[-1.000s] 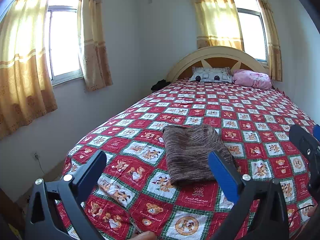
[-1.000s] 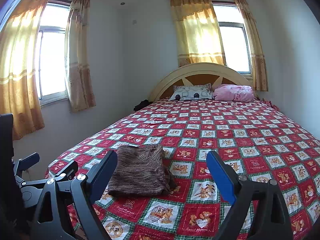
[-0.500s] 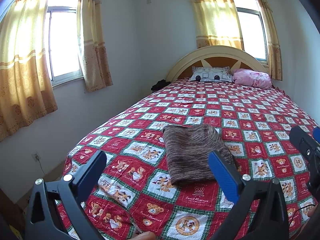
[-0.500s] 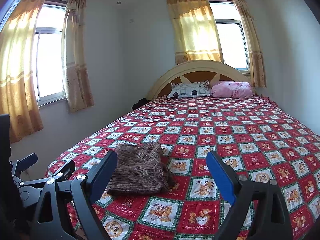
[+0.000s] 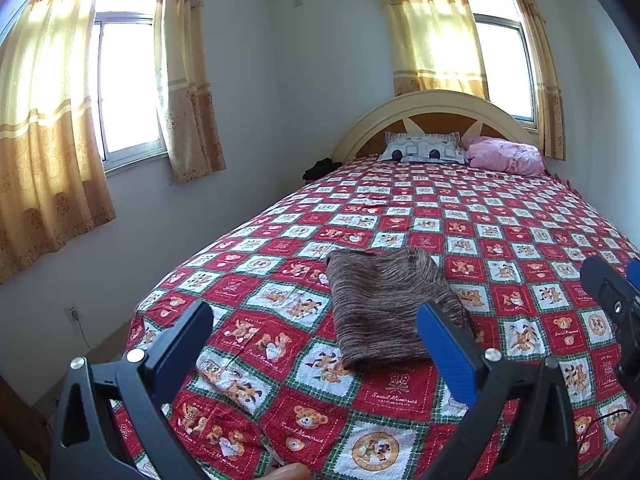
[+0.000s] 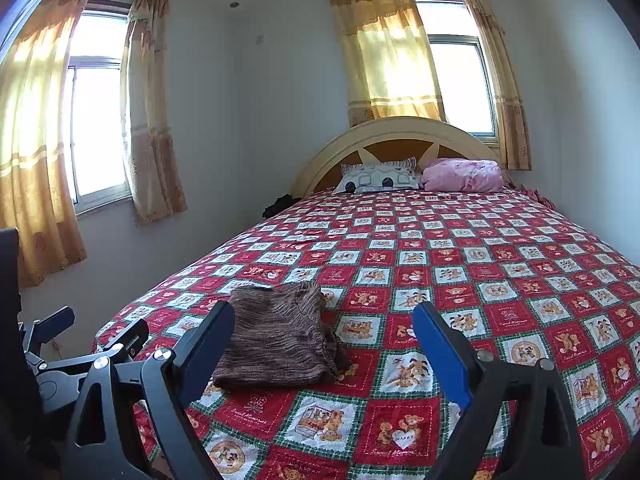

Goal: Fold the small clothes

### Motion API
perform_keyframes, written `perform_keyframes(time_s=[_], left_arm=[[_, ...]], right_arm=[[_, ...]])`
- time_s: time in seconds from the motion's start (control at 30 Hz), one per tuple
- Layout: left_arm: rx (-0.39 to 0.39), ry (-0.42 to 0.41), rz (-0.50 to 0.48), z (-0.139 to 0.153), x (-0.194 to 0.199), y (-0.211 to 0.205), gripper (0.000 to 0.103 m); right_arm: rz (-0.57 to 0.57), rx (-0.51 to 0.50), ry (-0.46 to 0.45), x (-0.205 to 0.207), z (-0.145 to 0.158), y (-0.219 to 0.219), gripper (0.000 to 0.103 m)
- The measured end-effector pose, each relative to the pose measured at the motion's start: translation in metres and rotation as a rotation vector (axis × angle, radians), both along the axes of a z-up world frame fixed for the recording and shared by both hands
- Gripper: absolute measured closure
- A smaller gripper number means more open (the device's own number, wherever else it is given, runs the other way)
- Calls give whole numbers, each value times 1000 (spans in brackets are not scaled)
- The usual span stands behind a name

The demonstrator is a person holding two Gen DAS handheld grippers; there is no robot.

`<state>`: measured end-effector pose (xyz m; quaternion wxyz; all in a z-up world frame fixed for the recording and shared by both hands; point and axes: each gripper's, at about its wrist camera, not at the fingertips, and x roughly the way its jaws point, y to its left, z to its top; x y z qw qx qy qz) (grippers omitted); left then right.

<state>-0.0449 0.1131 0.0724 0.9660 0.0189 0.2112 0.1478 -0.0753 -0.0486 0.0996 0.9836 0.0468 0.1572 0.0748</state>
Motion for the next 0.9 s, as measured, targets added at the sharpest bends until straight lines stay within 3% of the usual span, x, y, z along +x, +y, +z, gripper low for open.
perform_keyframes(time_s=[0.9], left_arm=[[19, -14, -25, 3, -2, -3, 0]], right_arm=[[-4, -5, -7, -2, 1, 0, 12]])
